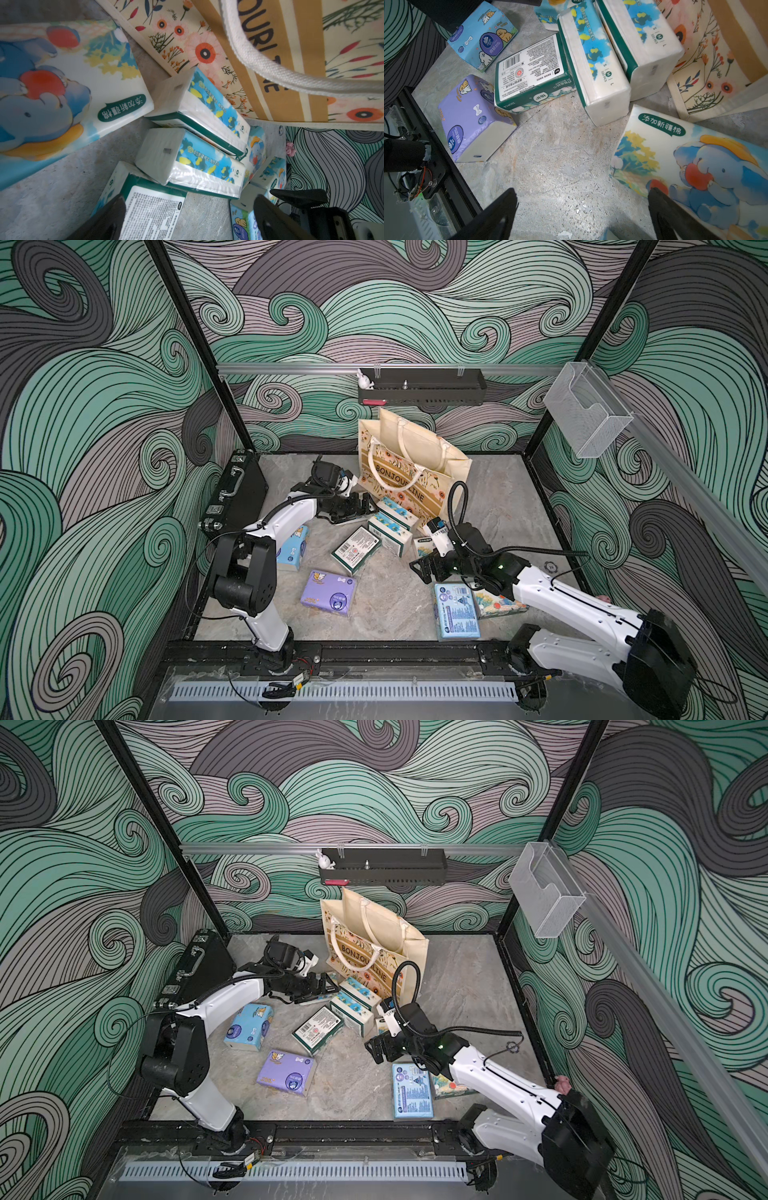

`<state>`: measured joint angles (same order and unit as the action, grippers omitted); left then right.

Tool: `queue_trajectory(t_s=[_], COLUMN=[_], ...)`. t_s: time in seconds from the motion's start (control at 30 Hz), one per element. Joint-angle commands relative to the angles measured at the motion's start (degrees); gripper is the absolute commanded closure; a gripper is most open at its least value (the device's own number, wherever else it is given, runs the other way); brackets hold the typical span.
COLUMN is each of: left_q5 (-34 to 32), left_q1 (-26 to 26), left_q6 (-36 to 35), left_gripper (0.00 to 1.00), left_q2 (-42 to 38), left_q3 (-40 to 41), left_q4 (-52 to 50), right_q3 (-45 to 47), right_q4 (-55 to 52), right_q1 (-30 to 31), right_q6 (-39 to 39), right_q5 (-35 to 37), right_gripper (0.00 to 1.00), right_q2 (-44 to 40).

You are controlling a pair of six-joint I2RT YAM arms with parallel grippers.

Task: Put tissues into the canvas bag
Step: Pick up the pack of facial tissues from the center of the board.

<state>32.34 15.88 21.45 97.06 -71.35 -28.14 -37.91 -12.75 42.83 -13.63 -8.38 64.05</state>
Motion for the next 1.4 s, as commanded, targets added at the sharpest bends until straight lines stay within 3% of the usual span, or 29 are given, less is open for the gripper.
queue_trajectory(t_s=[0.0,0.23,0.6,0.97,1.13,1.37], left_q5=[-2.0,-2.8,4.3,6.0,6.9,8.0], left_q1=[0.2,0.2,1.2,3.9,4.2,4.9], left_q6=[-0.6,0.7,7.3,6.0,5.9,6.0], left_gripper=[0.01,0.02,0.04,0.04,0.04,0.05], left_q2=[1.2,3.5,4.5,6.4,6.8,7.3], left_q3=[-2.0,-0.4,5.7,5.0,4.6,4.1], left_q4=[0.6,4.1,19.9,19.2,18.7,18.4], right_q3=[-1.1,2.7,0.4,-3.7,-3.8,-2.2], right_q4=[2.2,9.1,14.5,22.6,22.6,25.5], right_q1=[-0.3,-1.8,-2.7,-3.0,-3.1,-5.6], right_q6=[3.1,5.0,6.2,0.6,1.9,1.3], right_q5=[1.0,-4.9,-5.7,-3.3,-2.3,-6.5], right_gripper=[0.01,0.01,0.01,0.01,0.01,0.01], right_q2=[-0.3,-2.7,7.8,17.4,18.6,18.2])
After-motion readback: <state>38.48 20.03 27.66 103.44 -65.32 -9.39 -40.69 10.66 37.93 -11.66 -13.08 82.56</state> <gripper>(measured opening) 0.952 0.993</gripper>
